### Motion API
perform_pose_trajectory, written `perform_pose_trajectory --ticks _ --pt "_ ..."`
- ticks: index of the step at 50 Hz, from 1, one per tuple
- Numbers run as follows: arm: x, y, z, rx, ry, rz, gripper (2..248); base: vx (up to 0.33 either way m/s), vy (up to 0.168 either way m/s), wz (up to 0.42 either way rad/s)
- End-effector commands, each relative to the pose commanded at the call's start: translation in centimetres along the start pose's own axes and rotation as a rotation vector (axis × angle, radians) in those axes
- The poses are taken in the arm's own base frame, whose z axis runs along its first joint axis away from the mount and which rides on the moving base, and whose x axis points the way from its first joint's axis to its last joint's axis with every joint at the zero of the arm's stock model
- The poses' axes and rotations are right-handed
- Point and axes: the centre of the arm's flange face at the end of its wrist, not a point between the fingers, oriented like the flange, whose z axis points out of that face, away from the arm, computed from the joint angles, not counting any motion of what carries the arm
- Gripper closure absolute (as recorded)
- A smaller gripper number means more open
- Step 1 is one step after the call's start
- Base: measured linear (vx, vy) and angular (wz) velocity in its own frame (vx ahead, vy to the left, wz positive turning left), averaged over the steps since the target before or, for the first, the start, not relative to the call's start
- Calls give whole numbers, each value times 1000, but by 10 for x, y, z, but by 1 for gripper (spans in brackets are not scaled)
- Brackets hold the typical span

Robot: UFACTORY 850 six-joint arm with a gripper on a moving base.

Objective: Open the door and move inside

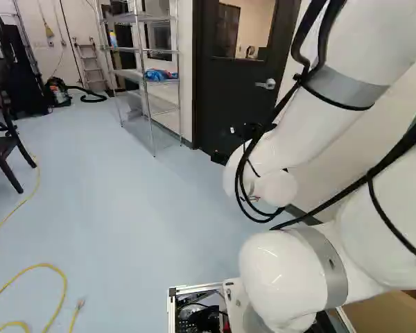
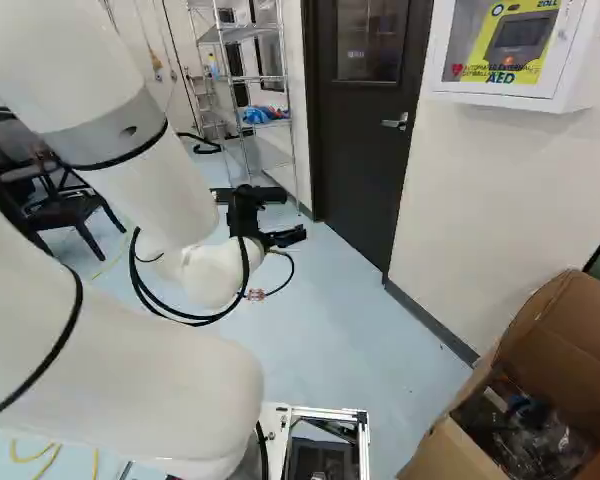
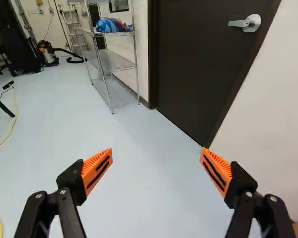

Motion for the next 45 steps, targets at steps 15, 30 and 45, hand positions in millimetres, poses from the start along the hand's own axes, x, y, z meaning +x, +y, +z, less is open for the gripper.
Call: perform_pose_trajectory --ticks 15,30,45 --pt "0 0 0 0 0 0 3 154 60 -12" --pt "0 0 0 0 0 0 3 159 60 -20" --pt "0 0 0 0 0 0 3 165 31 -184"
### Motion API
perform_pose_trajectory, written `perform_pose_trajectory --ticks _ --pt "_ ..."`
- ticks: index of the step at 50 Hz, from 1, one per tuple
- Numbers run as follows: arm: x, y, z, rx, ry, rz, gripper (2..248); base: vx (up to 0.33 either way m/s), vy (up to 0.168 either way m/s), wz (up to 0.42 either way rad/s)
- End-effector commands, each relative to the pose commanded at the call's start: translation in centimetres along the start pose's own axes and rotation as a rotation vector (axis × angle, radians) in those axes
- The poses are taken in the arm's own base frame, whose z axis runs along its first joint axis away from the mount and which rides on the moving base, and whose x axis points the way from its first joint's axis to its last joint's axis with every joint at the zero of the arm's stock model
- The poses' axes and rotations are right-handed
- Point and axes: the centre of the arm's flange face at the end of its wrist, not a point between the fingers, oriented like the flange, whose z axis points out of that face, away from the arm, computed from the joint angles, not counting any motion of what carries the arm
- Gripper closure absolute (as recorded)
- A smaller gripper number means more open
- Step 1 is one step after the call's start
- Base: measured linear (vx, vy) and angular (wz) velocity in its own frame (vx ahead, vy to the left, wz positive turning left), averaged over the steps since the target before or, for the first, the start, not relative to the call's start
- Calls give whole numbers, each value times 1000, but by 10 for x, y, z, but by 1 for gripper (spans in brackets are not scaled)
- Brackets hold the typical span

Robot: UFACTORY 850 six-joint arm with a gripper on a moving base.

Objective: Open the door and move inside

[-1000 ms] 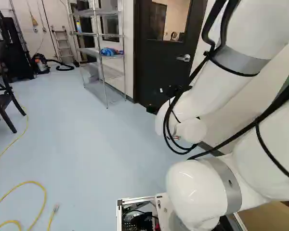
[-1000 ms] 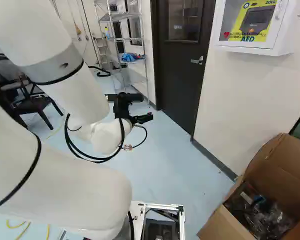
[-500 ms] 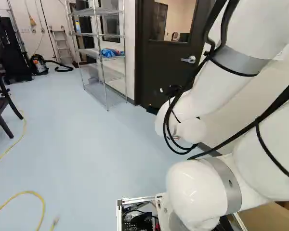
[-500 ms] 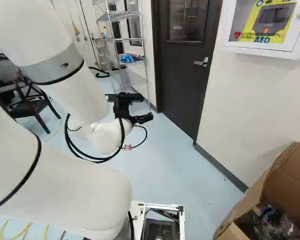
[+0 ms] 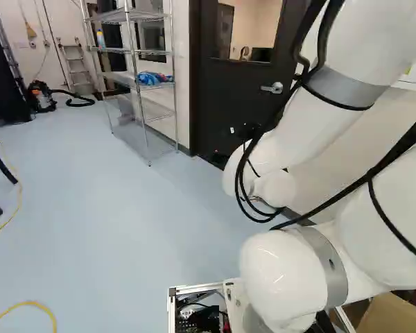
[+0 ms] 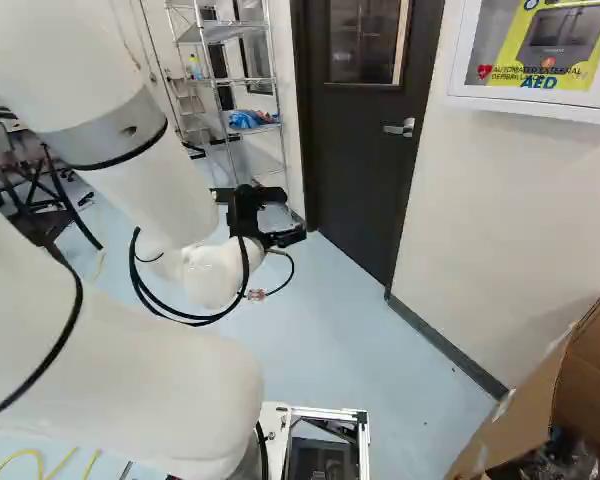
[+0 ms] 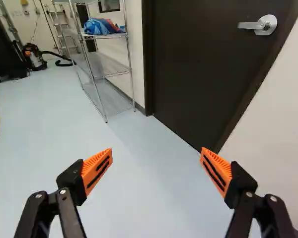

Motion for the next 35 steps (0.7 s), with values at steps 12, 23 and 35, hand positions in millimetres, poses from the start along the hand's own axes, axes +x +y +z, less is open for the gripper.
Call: perform_pose_trajectory --ticks 12,23,35 --pt "0 0 0 0 0 0 3 160 25 -254" --pt "0 0 0 0 0 0 3 156 28 -258" --pt "0 0 0 0 0 0 3 158 32 -259"
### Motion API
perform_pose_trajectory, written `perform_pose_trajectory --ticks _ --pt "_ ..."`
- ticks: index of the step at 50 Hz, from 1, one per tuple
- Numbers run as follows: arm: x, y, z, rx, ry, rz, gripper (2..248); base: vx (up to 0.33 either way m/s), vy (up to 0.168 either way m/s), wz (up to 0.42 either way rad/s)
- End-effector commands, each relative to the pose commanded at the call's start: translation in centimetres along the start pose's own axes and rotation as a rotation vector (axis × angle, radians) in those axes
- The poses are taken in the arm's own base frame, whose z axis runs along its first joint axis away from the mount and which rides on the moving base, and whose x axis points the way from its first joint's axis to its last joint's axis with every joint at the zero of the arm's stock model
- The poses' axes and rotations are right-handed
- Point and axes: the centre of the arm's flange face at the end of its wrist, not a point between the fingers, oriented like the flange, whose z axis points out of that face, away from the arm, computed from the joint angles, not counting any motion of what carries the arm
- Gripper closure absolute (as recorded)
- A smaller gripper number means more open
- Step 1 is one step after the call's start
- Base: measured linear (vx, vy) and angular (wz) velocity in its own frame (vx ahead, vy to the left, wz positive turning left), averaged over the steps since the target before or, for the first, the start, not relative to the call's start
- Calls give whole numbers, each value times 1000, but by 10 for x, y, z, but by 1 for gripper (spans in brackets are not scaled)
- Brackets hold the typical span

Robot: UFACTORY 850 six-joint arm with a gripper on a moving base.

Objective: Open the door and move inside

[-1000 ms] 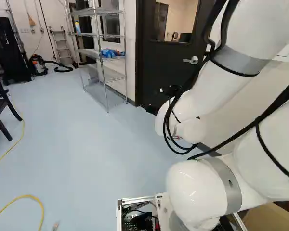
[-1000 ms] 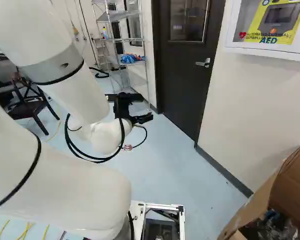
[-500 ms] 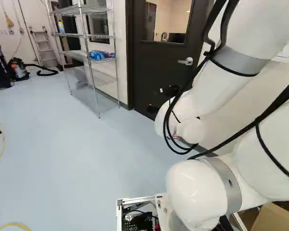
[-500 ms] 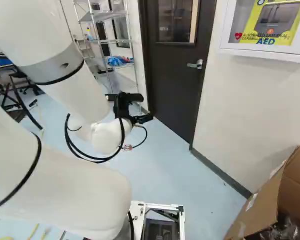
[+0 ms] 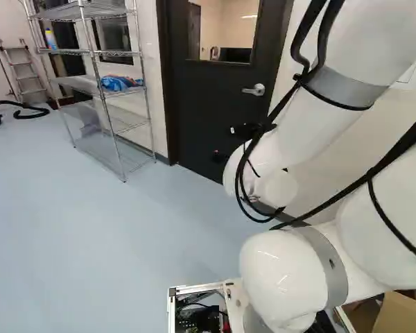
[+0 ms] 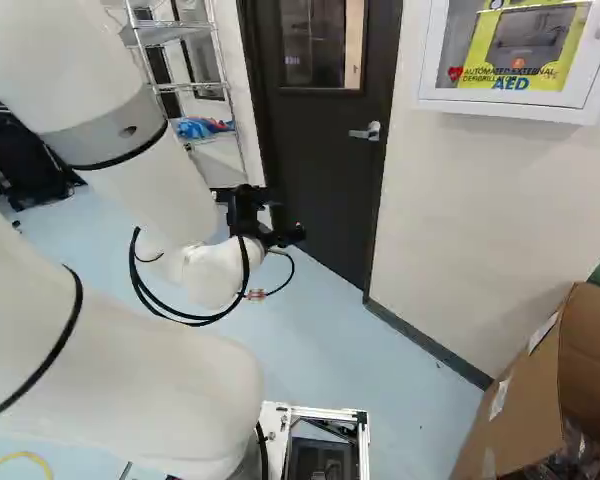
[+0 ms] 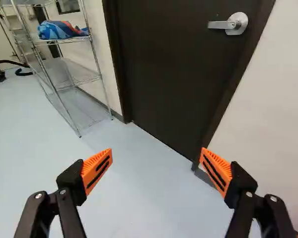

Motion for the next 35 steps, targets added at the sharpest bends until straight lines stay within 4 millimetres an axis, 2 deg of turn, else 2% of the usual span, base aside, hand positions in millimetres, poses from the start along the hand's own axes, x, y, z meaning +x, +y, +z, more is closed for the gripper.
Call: perform_pose_trajectory --ticks 35 --pt "0 0 0 0 0 0 3 152 63 -246"
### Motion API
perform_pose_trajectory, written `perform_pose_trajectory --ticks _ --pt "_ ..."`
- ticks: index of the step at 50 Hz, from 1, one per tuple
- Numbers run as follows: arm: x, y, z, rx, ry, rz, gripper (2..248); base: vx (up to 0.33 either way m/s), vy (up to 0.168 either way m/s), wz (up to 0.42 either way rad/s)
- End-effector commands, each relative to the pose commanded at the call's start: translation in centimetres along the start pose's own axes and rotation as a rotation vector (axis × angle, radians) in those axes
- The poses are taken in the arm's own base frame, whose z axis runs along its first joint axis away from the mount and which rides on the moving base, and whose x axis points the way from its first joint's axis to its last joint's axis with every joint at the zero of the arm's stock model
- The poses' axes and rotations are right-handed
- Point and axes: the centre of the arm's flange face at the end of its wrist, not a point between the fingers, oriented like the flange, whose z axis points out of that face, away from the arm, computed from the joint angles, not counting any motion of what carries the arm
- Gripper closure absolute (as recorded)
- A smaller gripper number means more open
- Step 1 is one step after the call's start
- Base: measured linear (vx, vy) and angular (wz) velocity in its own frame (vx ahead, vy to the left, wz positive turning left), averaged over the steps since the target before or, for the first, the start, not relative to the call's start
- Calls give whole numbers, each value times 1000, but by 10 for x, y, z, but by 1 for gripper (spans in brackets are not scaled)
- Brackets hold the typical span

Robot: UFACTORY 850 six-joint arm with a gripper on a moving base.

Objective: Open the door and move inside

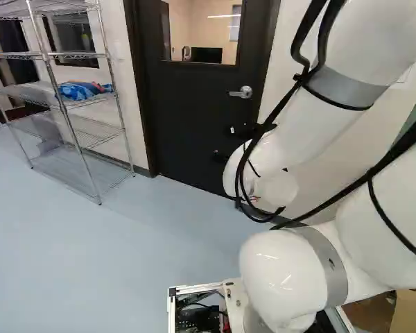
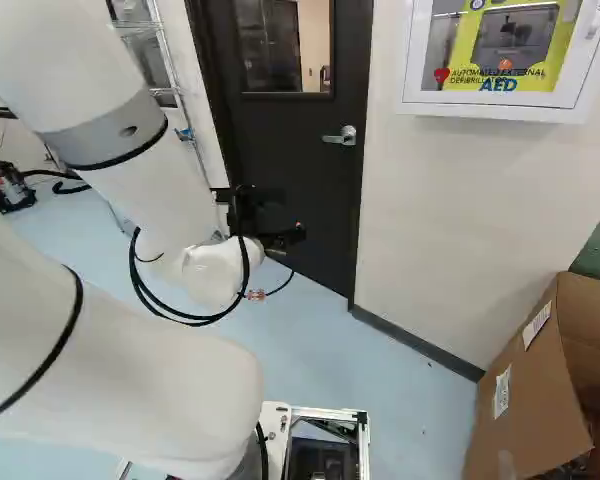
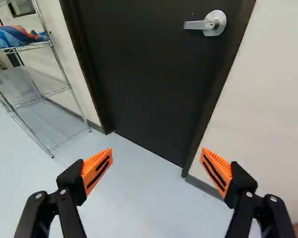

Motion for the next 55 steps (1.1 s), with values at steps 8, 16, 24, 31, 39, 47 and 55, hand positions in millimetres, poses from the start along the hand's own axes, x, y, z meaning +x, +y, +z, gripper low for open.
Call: perform_pose_trajectory --ticks 8,16,24,31,39,47,55 --pt "0 0 0 0 0 0 3 138 83 -227" --pt "0 0 0 0 0 0 3 130 93 -213" --pt "0 0 0 0 0 0 3 119 105 -209" --pt "0 0 0 0 0 0 3 110 111 -192" --pt "0 0 0 0 0 0 3 118 107 -192" --pt "0 0 0 0 0 0 3 110 111 -192" --pt "0 0 0 0 0 0 3 121 115 -203"
